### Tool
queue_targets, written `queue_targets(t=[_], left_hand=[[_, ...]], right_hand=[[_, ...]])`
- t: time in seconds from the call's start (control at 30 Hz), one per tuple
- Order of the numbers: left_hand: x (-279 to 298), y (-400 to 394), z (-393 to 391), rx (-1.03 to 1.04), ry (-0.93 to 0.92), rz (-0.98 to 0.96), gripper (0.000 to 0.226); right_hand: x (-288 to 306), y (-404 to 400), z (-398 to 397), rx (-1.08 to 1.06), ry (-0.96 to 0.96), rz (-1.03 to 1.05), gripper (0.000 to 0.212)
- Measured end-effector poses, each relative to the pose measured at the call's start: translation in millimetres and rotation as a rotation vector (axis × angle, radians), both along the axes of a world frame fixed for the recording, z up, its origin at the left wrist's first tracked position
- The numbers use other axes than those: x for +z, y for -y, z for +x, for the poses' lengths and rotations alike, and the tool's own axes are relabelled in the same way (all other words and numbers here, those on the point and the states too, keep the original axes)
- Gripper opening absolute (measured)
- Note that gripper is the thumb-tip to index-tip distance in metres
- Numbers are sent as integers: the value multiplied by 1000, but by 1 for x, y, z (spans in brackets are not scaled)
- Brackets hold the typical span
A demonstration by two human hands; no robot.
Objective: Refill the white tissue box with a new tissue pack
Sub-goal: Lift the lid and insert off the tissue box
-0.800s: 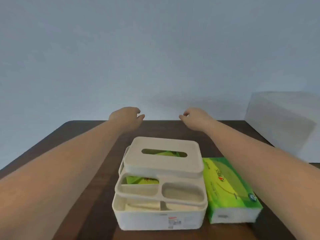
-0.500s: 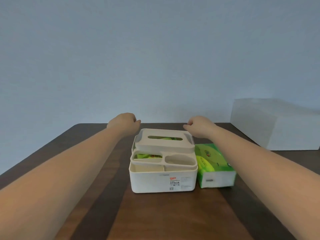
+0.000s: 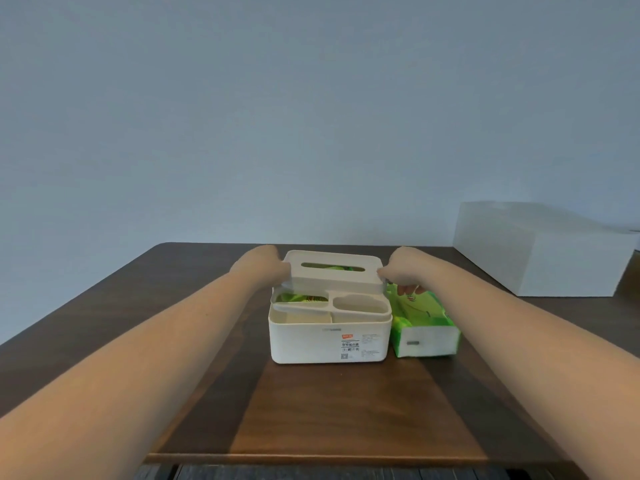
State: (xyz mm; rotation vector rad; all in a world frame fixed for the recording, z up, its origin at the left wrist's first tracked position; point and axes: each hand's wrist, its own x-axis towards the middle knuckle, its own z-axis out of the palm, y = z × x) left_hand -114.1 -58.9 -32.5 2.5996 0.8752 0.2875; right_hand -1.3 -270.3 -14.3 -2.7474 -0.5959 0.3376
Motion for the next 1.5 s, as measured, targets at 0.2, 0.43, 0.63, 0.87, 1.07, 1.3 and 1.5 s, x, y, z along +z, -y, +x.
queue_targets(t=[0.2,0.43,0.63,0.87,1.07,1.3,1.5], left_hand=[[-3,0,3,33,38,-44,28],[4,-3,-3,26,58,-51,14],[23,-14,-18,41,143,-18,6],[36,-45,-47,96,213,-31,15],[25,-93,-84,184,197,-37,21],[-3,-143,-118,294,93,-16,10],[-35,-172,-125,347,-20,-19,9]], right_hand=[[-2,-9,-2,-3,-1,-37,17],[7,-15,-10,-16,52,-134,17],[24,-26,-22,27,154,-102,17],[42,-57,-45,37,217,-20,13],[47,-110,-73,148,174,-46,17],[22,-177,-95,275,159,-78,21],[-6,-215,-105,300,134,-235,17]])
